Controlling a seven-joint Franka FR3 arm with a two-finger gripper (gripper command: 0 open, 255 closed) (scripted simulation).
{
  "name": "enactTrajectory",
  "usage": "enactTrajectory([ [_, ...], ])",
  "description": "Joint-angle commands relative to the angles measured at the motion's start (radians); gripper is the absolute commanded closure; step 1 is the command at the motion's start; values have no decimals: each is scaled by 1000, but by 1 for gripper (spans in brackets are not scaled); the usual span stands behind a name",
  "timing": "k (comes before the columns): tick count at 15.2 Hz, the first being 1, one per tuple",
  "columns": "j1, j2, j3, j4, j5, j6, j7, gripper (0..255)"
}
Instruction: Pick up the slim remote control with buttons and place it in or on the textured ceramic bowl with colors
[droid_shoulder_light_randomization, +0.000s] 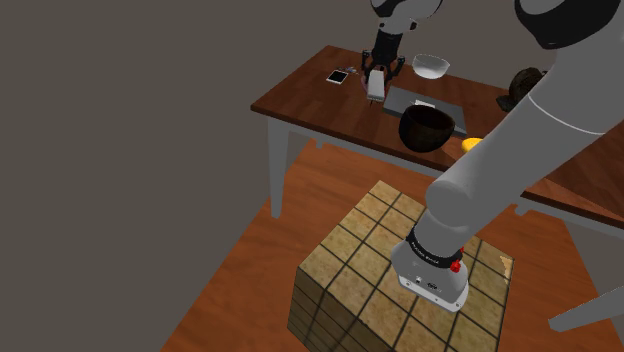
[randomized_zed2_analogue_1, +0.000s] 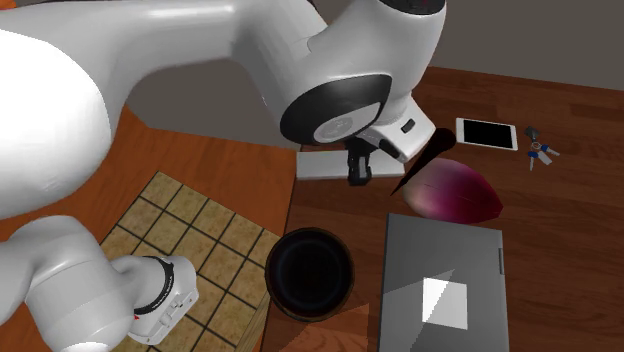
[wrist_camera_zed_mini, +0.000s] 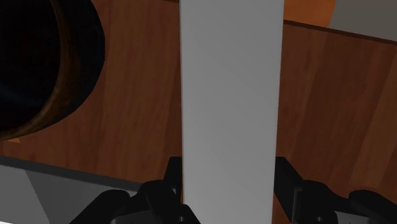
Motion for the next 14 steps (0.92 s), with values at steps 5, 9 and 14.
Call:
enactTrajectory([
  [5, 2, -11, 3, 70, -1, -81, 2, 255],
  [9, -13, -74, -9, 25, -20, -96, -18, 255],
  [14, -57, -219, -46, -105, -73, -102, -73, 255],
])
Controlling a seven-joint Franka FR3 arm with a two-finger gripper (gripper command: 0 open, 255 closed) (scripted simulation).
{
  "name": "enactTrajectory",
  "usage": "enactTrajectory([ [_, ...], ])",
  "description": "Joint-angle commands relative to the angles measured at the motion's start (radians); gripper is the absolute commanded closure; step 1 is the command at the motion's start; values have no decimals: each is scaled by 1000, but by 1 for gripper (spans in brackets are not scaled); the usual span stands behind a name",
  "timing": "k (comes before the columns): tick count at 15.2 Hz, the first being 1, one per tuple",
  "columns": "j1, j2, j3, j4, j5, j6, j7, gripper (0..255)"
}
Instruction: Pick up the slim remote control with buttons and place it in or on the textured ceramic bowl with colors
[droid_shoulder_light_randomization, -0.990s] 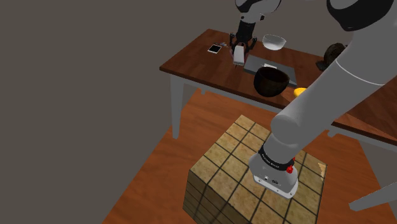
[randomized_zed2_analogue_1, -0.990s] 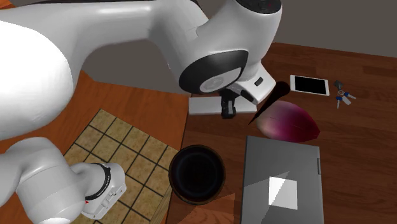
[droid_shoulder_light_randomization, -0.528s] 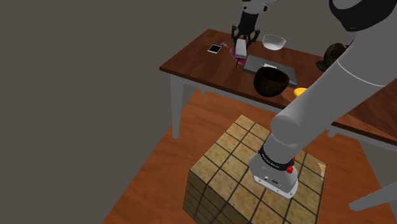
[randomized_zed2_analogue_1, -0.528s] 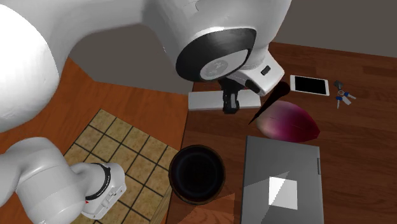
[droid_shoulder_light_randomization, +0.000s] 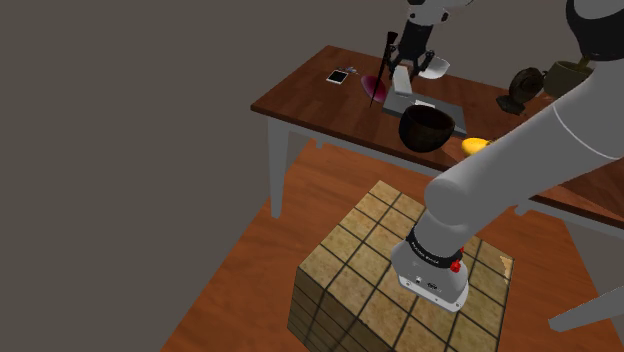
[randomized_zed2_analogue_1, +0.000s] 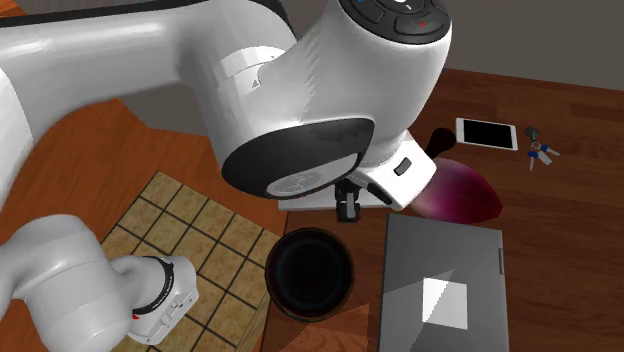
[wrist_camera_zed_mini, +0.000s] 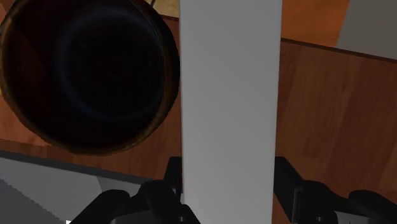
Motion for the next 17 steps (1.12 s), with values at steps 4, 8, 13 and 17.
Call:
enactTrajectory([
  [4, -52, -139, -41, -106, -58, -23, -65, 255],
  [8, -100, -239, -80, -171, -108, -49, -124, 255],
  [13, -122, -270, -105, -240, -134, -6, -145, 255],
  [17, -125, -262, -116, -288, -141, 49, -143, 255],
])
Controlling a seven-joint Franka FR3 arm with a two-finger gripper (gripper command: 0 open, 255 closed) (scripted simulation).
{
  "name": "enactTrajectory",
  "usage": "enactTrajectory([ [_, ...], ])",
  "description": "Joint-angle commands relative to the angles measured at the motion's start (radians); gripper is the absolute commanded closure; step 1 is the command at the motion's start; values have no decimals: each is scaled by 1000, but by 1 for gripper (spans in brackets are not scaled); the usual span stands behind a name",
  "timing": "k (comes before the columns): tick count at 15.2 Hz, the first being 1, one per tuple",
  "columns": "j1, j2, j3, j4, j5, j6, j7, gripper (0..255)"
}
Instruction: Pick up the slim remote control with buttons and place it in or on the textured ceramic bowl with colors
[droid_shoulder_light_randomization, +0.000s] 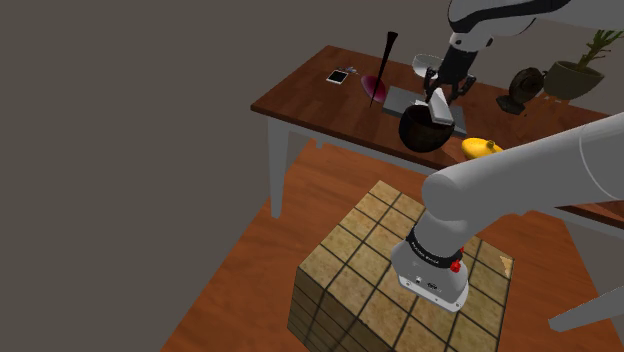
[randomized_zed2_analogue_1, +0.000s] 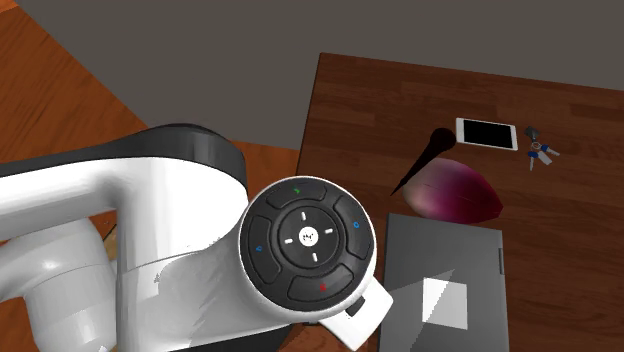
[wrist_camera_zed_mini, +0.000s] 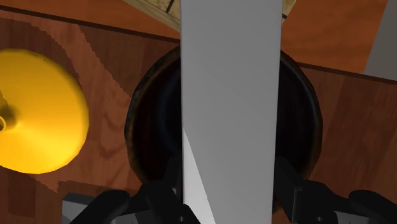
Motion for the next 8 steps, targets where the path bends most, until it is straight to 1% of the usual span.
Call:
enactTrajectory([
  [1, -1, 5, -6, -23, -4, 30, 0, 255],
  [6, -4, 23, -22, -78, -13, 101, 2, 255],
  [8, -4, 24, -23, -81, -13, 106, 2, 255],
])
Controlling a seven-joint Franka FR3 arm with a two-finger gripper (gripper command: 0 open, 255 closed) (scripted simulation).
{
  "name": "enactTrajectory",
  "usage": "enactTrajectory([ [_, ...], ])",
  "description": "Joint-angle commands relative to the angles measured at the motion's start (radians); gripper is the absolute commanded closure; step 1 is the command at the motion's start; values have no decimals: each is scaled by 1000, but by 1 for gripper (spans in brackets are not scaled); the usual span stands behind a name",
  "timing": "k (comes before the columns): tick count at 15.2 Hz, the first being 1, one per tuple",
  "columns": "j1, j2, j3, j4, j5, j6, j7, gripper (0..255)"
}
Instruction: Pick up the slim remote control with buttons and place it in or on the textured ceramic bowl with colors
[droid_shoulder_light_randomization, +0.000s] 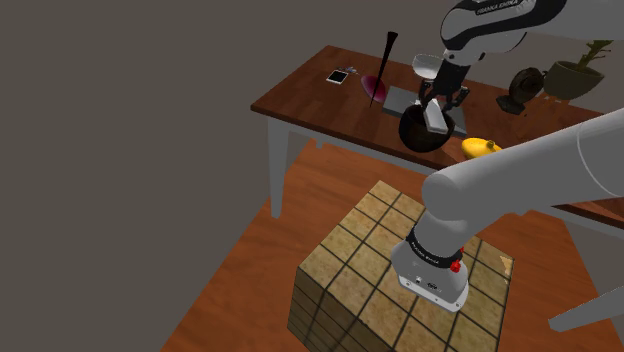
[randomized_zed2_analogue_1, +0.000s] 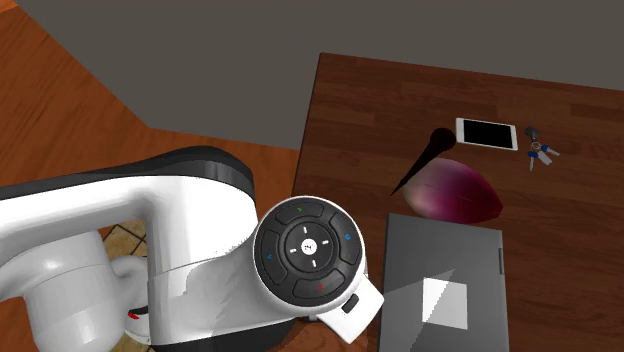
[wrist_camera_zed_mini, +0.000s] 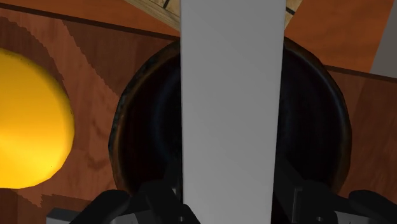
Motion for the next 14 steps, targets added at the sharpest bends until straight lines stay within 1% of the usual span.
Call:
enactTrajectory([
  [1, 1, 3, -1, -4, 0, 6, 1, 255],
  [6, 1, 3, -1, -4, 0, 6, 1, 255],
  [7, 1, 3, -1, -4, 0, 6, 1, 0],
  [12, 1, 3, -1, -4, 0, 6, 1, 0],
  [14, 3, -16, 15, 50, 9, -66, 0, 0],
])
